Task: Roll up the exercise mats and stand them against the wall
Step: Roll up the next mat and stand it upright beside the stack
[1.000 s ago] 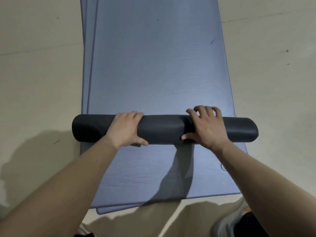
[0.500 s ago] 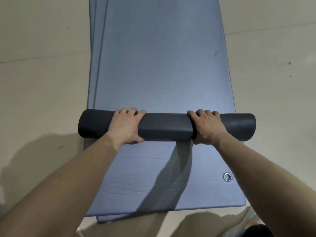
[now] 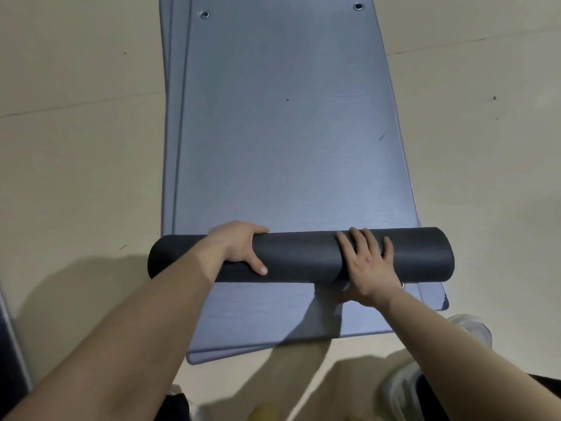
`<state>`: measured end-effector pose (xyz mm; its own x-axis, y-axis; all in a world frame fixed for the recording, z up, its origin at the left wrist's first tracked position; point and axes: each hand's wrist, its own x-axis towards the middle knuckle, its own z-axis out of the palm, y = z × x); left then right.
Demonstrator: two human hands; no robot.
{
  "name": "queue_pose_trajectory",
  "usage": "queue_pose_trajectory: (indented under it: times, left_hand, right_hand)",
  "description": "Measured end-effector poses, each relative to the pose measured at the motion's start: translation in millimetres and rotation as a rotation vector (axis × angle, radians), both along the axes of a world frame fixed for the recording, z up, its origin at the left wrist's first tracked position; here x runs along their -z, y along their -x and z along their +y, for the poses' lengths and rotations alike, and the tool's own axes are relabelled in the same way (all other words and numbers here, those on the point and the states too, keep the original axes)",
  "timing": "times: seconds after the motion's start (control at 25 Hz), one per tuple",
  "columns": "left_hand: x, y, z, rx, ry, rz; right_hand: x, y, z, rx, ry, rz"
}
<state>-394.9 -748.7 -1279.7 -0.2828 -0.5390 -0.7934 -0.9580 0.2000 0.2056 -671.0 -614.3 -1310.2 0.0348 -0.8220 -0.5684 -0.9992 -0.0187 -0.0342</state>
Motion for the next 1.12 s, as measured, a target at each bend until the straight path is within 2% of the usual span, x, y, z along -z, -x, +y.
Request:
queue_pose_trajectory:
  times: [0.08, 0.12, 0.2, 0.28, 0.32, 0.4, 0.48, 0.6, 0.76, 0.96, 1.0, 1.12]
  left_hand:
    - [-3.2, -2.9, 35.8, -0.073, 0.429, 0.015]
    - [-2.4, -0.9, 57.1, -0.050, 0.565, 0.007]
    - [9.3, 8.1, 74.3, 0.018, 0.558, -0.027]
    - [22.3, 13.2, 43.6, 0.056, 0.511, -0.040]
    - [26.2, 13.0, 21.8, 0.050, 0.473, -0.006]
    - [26.0, 8.1, -12.3, 0.000, 0.410, 0.111]
    - [28.8, 4.0, -24.7, -0.007, 0.476, 0.164]
    - [35.0, 9.7, -31.5, 0.176, 0.665, 0.012]
    - [16.3, 13.9, -33.5, 0.115, 0.536, -0.027]
    - [-0.2, 5.6, 53.4, 0.190, 0.260, -0.044]
    - [-1.5, 5.5, 61.2, 0.190, 0.211, -0.048]
    - [-10.5, 6.9, 42.2, 0.068, -0.011, -0.014]
  right_hand:
    - [-3.8, 7.6, -37.7, 0.027, -0.046, -0.053]
    - [-8.3, 10.9, -53.4, 0.025, -0.046, -0.062]
    - [-13.8, 13.7, -58.4, 0.002, 0.086, -0.077]
    - [-0.2, 11.3, -33.0, -0.063, 0.351, -0.051]
    - [7.7, 8.7, -23.3, -0.095, 0.417, -0.010]
    - [18.8, 9.5, -37.8, -0.120, 0.389, 0.069]
    - [18.4, 14.9, -82.9, -0.129, 0.350, 0.085]
    - [6.7, 25.1, -143.4, -0.144, 0.194, 0.046]
    - [-9.1, 15.9, -129.8, -0.118, 0.097, 0.031]
    - [-25.8, 8.7, -43.2, -0.097, -0.141, -0.076]
    - [-25.2, 4.6, -23.8, -0.087, -0.121, -0.059]
    - [-16.2, -17.5, 33.4, -0.034, 0.114, 0.064]
